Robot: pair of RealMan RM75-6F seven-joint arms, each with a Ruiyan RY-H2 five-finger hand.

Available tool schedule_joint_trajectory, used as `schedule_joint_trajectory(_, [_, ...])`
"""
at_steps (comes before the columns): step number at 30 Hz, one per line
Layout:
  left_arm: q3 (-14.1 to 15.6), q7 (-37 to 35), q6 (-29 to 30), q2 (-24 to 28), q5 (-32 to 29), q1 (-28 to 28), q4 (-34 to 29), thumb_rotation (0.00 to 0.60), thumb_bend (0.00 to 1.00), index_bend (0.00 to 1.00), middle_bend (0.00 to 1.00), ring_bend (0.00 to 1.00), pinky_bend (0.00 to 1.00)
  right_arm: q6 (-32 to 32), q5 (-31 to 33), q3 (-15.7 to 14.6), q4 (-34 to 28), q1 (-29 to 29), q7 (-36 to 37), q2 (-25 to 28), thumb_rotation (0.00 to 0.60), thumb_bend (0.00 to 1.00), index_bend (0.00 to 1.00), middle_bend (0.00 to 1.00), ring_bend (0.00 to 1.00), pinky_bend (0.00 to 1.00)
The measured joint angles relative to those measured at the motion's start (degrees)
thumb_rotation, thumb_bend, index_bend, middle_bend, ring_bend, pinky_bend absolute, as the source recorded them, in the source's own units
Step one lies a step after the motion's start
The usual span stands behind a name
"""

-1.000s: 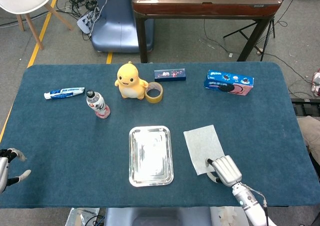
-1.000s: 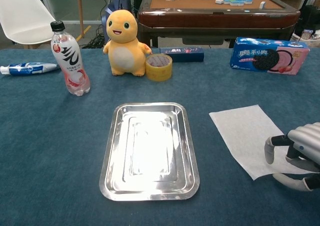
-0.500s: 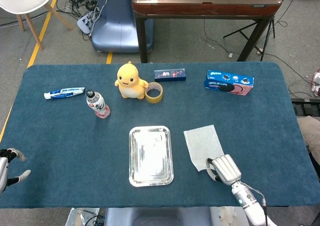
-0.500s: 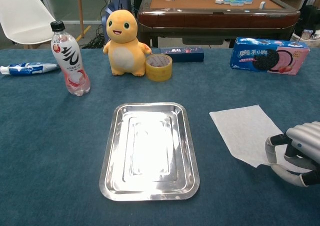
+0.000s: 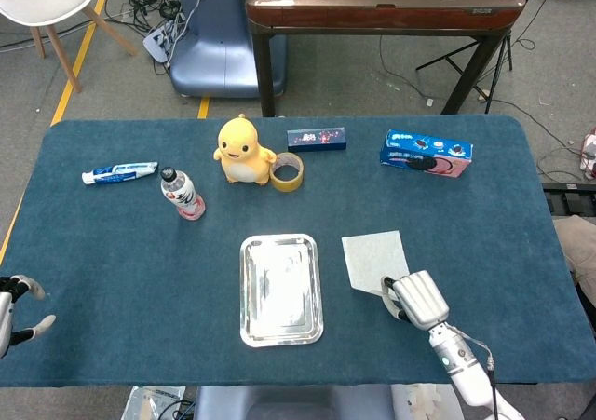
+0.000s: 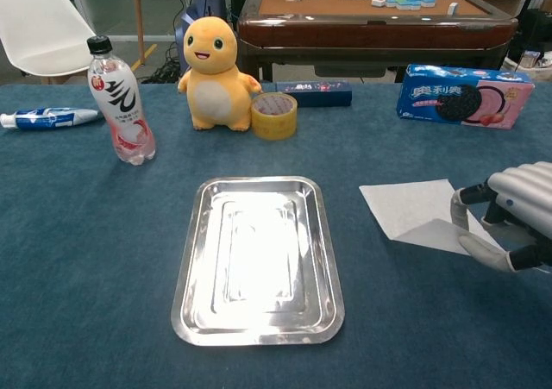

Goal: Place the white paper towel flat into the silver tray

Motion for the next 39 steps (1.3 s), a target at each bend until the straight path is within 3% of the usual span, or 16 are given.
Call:
schedule_joint_trajectory(14, [-0.16, -0.24, 0.38, 0.48, -0.01, 0.19, -0.25, 0.6, 0.07, 0.55, 0.48, 0.38, 0.68, 1.58, 2.44, 5.03, -2.49, 2.56, -10.07, -4.2, 0.6, 0.47, 0.58, 1.0, 1.0, 1.0])
schedule_joint_trajectory(39, [-0.21, -0.56, 0.63, 1.38, 0.15, 0.45, -0.66, 0.6, 0.07, 0.55, 0.48, 0.38, 0.68, -3.18, 3.36, 11.13, 2.25, 14.38, -12.9, -12.86, 0.6, 0.47, 0.61, 1.0, 1.0, 1.0])
